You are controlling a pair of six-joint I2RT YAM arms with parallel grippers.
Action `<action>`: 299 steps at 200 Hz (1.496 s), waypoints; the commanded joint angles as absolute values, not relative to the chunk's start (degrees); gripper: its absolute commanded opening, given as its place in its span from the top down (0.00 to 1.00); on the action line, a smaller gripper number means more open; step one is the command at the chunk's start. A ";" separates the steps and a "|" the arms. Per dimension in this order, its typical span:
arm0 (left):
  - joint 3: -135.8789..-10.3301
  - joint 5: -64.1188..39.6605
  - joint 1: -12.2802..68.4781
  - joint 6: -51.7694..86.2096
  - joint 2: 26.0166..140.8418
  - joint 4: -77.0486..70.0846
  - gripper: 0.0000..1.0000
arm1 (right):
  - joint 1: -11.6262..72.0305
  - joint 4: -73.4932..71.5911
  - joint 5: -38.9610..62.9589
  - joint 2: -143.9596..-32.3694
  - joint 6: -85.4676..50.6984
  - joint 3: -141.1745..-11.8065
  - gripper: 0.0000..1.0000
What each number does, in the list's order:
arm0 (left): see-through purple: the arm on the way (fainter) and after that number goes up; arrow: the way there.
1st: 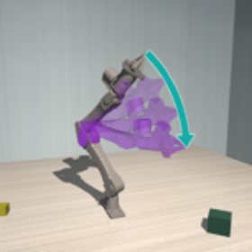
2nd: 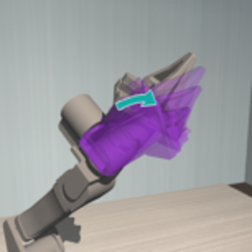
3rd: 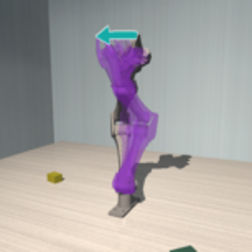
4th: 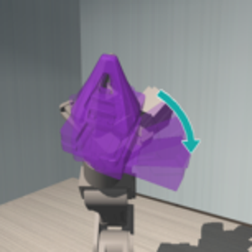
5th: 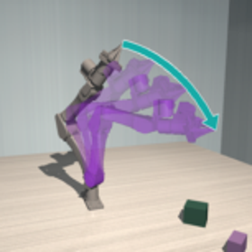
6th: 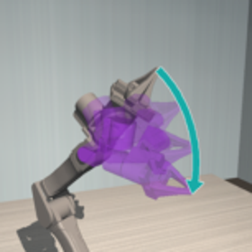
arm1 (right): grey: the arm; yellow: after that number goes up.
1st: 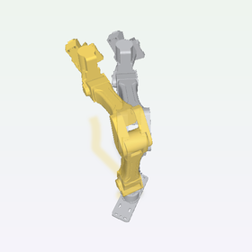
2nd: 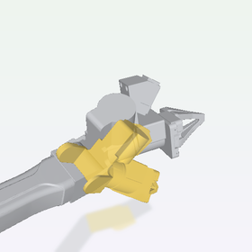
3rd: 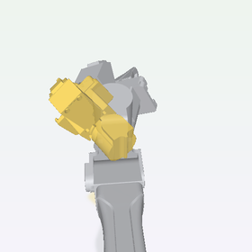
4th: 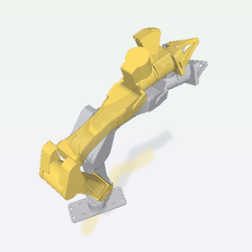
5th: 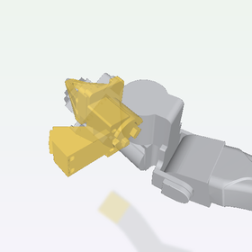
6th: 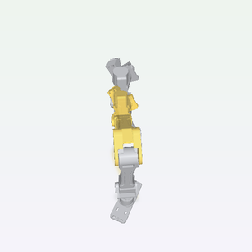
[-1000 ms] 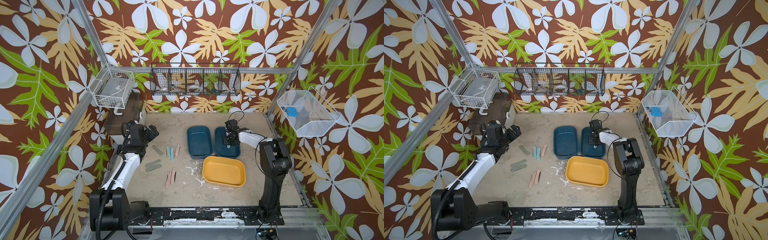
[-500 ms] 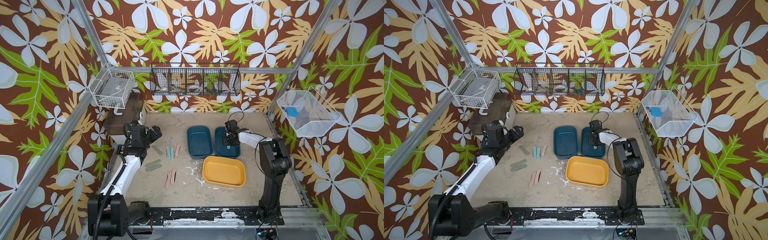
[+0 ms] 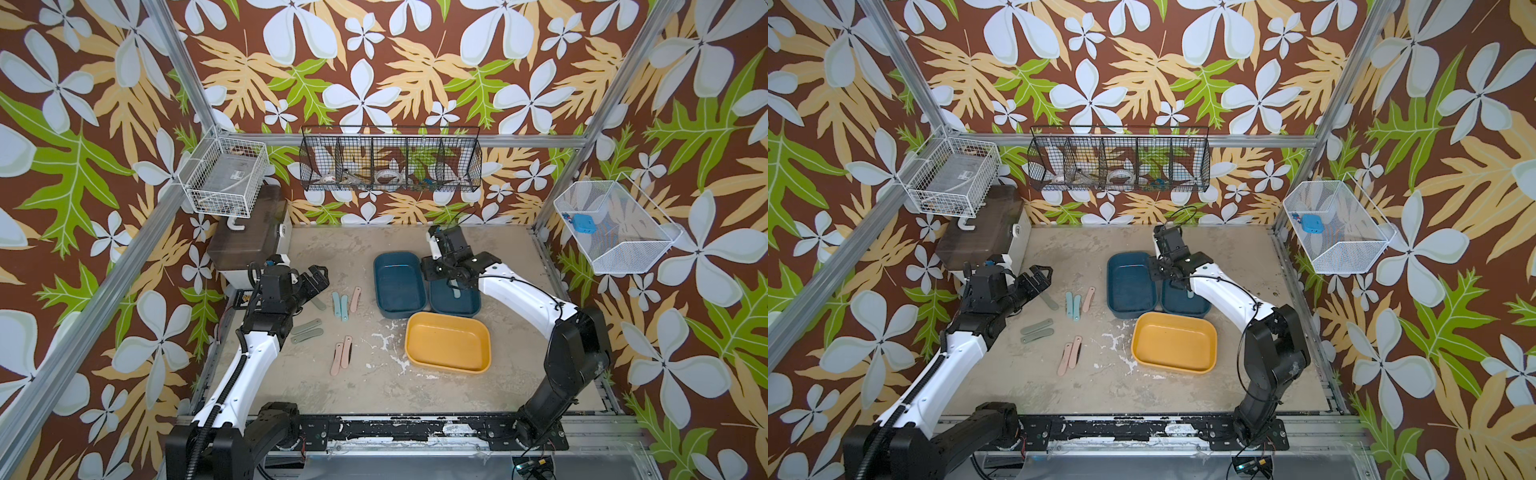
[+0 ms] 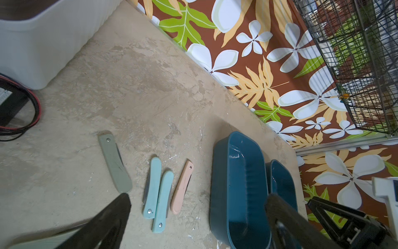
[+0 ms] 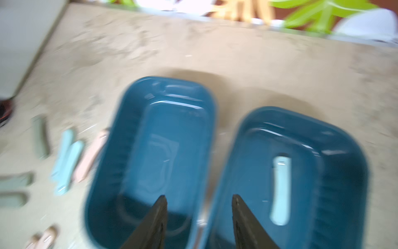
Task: Place the fruit knives into the storage box by color
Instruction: Place the fruit knife in the storage box, then pick up the fruit knife from the center of the board.
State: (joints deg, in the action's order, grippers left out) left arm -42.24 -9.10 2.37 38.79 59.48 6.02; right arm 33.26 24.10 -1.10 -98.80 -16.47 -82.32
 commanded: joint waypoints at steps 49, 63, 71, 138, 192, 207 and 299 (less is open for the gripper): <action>-40.88 -5.46 2.37 41.54 54.09 10.00 0.00 | 48.87 25.58 2.45 -105.82 -21.20 -88.68 0.48; -41.20 -4.27 2.37 42.20 53.98 9.99 0.00 | 50.69 25.91 3.74 -109.33 -21.60 -91.66 0.49; -41.44 -3.84 2.37 42.59 54.09 9.73 0.00 | 51.49 26.34 4.02 -111.44 -21.85 -93.62 0.49; -45.69 -3.43 -2.26 43.37 57.07 8.44 0.00 | 52.73 27.30 7.73 -127.05 -24.28 -107.00 0.52; -47.98 -3.13 -3.43 41.42 57.39 9.22 0.00 | 52.72 30.88 7.28 -137.60 -24.17 -117.91 0.54; -48.13 -3.16 -3.43 41.24 57.17 9.35 0.00 | 52.73 31.19 6.69 -139.54 -24.26 -119.68 0.55; -48.08 -3.52 -3.43 41.05 56.20 9.82 0.00 | 52.56 32.26 3.32 -145.10 -23.91 -124.45 0.62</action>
State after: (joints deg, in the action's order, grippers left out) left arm -47.81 -3.33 -3.38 41.43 56.47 9.19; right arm 52.51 31.27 5.43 -144.27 -23.94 -123.94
